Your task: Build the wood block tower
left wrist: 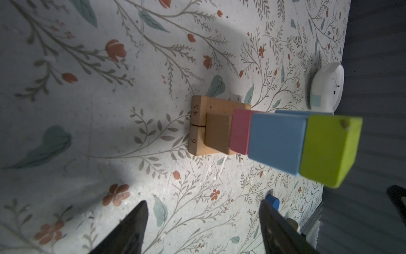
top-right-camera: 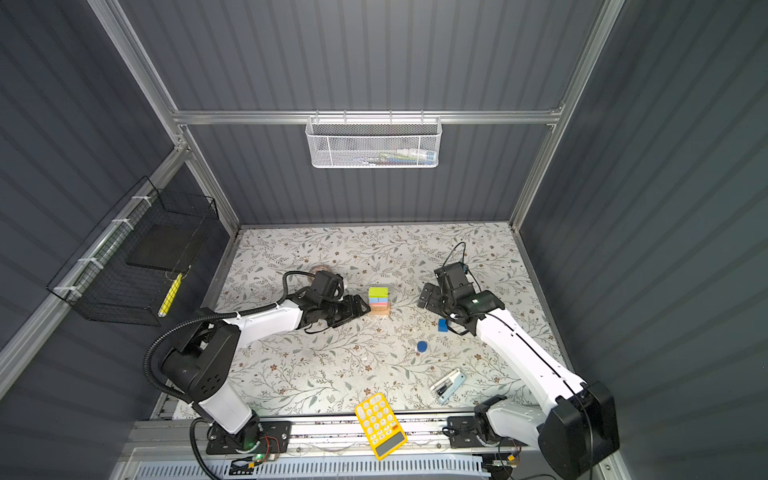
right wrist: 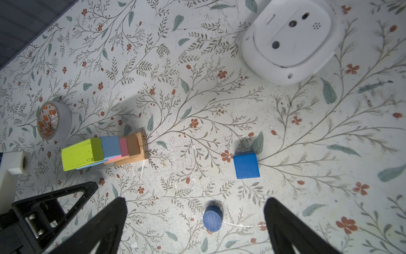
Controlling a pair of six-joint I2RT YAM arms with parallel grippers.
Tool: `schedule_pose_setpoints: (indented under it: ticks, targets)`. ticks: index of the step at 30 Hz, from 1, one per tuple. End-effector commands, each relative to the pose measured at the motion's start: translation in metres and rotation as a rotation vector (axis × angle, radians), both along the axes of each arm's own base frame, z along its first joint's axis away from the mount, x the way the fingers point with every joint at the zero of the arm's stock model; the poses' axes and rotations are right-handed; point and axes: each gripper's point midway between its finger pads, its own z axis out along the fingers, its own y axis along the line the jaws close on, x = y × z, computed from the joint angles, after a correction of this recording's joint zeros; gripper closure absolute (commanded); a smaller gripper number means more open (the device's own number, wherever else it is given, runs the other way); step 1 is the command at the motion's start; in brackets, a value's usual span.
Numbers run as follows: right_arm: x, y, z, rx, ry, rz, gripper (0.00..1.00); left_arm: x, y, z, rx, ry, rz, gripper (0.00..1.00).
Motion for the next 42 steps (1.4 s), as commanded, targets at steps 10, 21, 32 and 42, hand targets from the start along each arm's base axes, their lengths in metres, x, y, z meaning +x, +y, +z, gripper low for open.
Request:
schedule_pose_setpoints:
  ticks: [10, 21, 32, 42]
  targets:
    - [-0.0021, -0.0024, -0.0059, -0.008, 0.013, 0.001, 0.01, 0.0110, -0.0091, 0.0131, -0.032, -0.032, 0.012, 0.20]
    - [-0.0028, -0.0031, -0.0076, -0.008, 0.018, 0.000, 0.01, 0.0132, -0.0098, 0.0121, -0.035, -0.035, 0.019, 0.20]
    - [-0.0032, -0.0034, -0.0088, -0.007, 0.021, -0.001, 0.01, 0.0145, -0.0102, 0.0115, -0.033, -0.035, 0.020, 0.19]
    - [-0.0036, -0.0034, -0.0100, -0.006, 0.024, -0.001, 0.01, 0.0149, -0.0103, 0.0101, -0.030, -0.035, 0.021, 0.20]
